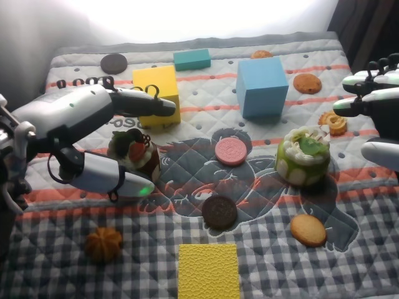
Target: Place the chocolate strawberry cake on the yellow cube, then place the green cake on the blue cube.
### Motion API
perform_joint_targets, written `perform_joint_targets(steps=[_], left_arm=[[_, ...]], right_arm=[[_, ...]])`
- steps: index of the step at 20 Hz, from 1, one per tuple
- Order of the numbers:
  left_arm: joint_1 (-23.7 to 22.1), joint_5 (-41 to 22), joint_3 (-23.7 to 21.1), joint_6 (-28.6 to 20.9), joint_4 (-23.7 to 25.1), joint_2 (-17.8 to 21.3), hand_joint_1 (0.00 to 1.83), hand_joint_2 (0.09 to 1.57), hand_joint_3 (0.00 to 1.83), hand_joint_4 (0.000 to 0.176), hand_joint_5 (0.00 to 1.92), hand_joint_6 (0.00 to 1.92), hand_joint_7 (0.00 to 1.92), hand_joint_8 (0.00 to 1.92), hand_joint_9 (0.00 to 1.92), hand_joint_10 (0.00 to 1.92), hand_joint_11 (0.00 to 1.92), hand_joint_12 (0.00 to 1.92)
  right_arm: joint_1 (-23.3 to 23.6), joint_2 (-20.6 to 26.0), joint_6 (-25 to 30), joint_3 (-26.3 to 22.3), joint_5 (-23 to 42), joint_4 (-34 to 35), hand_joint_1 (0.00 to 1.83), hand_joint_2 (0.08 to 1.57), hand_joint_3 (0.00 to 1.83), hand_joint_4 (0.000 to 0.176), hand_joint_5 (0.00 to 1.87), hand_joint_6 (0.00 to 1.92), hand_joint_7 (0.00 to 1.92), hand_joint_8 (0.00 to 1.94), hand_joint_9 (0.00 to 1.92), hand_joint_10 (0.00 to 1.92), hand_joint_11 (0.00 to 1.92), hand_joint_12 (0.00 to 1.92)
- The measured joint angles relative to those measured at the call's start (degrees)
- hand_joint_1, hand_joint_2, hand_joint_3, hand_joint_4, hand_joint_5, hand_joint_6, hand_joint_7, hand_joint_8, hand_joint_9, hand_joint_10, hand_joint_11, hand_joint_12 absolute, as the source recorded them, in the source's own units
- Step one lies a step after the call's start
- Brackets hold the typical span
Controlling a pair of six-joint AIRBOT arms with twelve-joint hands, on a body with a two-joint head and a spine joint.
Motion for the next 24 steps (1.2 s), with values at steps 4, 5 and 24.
perform_joint_targets(steps=[4,5,24], left_arm=[[0.0,1.9,0.1,4.2,-2.3,0.0,0.97,0.84,0.01,0.131,0.56,0.01,0.6,0.02,0.62,0.04,0.02,1.24],[-0.1,2.1,0.1,5.0,-2.5,0.0,0.98,0.84,0.0,0.126,0.58,0.0,0.62,0.01,0.63,0.03,0.05,1.2],[-2.0,-2.8,0.5,3.0,-4.8,-1.0,1.28,1.07,0.0,0.0,1.33,0.06,1.02,1.19,0.77,1.51,0.42,1.92]], right_arm=[[-0.1,0.0,0.0,0.0,0.0,-0.1,0.31,1.3,0.0,0.036,0.66,0.0,0.42,0.0,0.43,0.01,0.31,0.45],[-0.1,0.0,0.0,0.0,0.0,-0.2,0.33,1.3,0.0,0.044,0.66,0.0,0.42,0.0,0.43,0.0,0.3,0.45],[-0.9,-0.3,0.3,0.0,-0.2,-0.1,0.4,1.29,0.0,0.057,0.68,0.0,0.48,0.0,0.48,0.0,0.28,0.55]])
